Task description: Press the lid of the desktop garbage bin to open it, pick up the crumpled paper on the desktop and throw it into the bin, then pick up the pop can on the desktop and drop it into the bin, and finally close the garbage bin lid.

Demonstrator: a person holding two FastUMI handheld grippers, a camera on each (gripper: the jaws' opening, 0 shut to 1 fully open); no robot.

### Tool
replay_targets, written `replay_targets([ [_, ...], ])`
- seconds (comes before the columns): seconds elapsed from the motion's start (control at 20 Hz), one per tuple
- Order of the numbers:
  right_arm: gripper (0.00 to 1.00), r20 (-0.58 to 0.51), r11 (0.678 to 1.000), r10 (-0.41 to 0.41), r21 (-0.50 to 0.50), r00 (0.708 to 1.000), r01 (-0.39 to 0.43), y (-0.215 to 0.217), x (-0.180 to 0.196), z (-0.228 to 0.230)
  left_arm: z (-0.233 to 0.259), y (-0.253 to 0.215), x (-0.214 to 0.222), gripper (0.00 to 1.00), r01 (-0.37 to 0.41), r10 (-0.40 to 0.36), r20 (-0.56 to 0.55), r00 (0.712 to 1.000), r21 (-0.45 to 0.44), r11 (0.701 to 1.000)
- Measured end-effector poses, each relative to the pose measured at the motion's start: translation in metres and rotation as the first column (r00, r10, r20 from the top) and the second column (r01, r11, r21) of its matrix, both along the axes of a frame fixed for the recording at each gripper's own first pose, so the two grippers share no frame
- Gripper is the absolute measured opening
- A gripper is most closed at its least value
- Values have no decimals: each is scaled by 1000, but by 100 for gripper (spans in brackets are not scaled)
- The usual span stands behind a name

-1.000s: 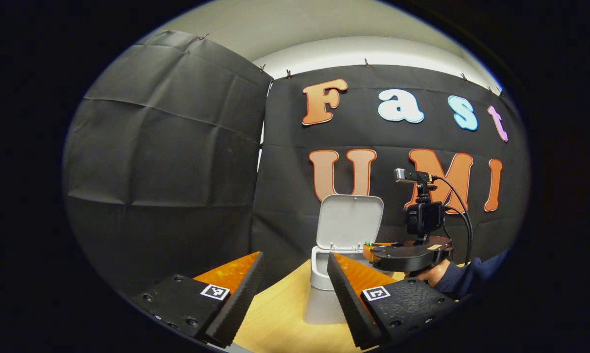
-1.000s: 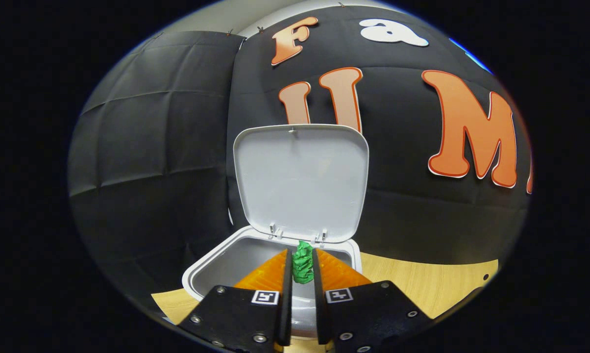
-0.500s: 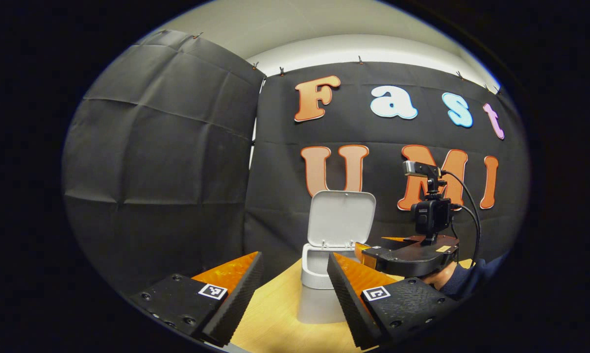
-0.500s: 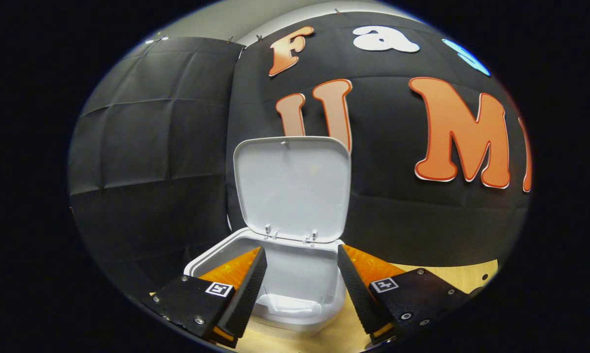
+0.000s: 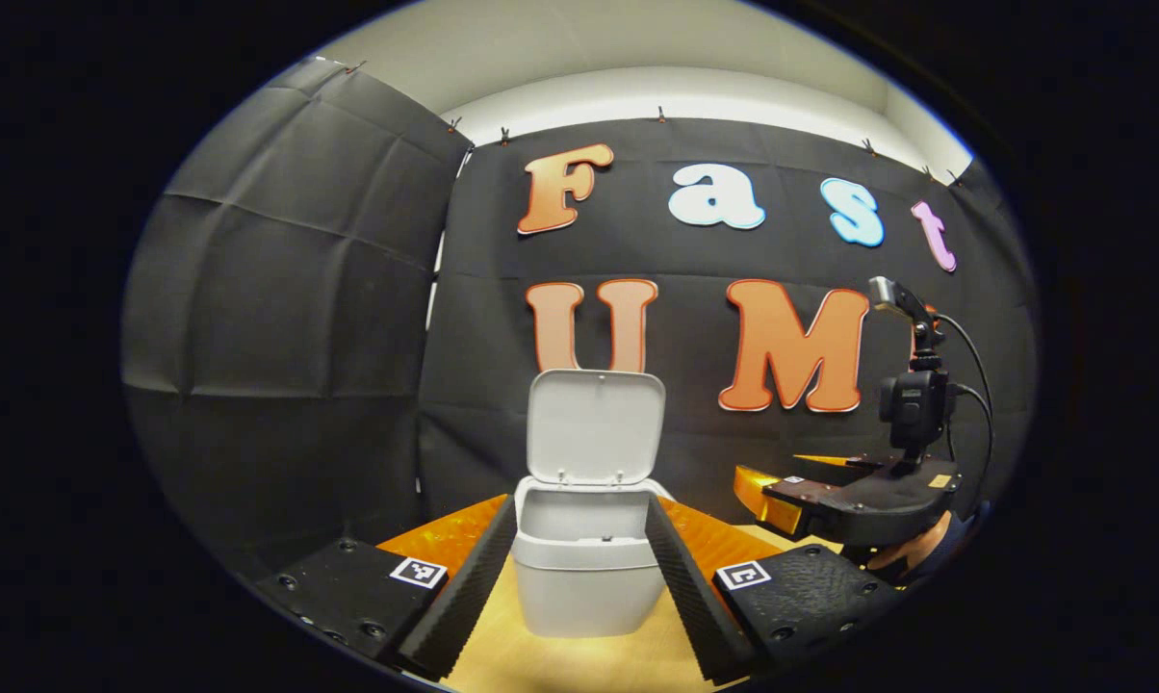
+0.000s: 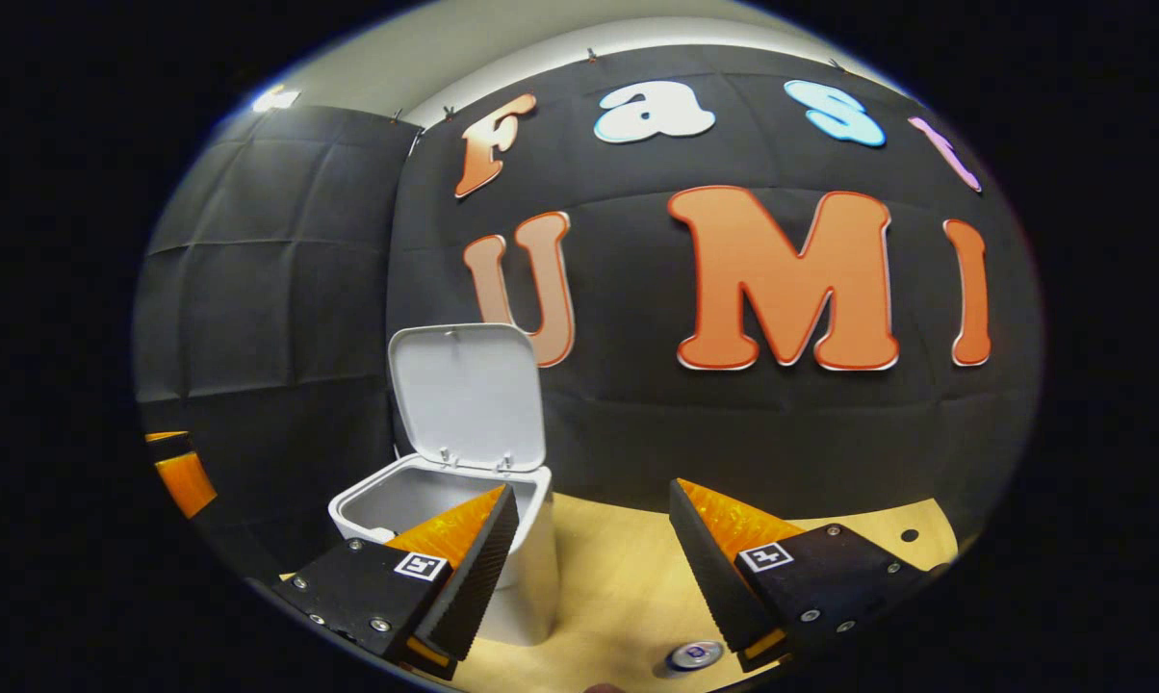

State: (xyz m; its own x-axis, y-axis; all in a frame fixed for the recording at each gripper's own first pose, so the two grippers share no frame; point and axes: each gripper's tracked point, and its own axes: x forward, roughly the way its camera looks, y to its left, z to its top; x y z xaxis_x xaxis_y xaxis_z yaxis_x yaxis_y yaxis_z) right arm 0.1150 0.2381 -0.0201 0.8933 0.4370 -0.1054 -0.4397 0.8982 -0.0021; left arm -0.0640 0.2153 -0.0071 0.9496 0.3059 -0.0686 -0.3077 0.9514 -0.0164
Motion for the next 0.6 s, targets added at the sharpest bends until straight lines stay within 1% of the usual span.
replay_targets([
  [0.25,94,8,991,-130,11,991,130,-82,-11,5,-11,-57,29,93,131,-131,-11,991,-6,991],
  [0.4,94,6,980,-199,18,980,199,-125,-21,6,-18,-93,41,93,209,-209,-23,978,-7,978],
  [0.45,94,6,975,-223,19,975,222,-132,-24,1,-20,-103,44,93,230,-230,-28,973,-3,973],
  [0.6,94,-5,958,-288,16,958,288,-177,-37,2,-34,-133,52,94,288,-288,-43,957,2,958],
])
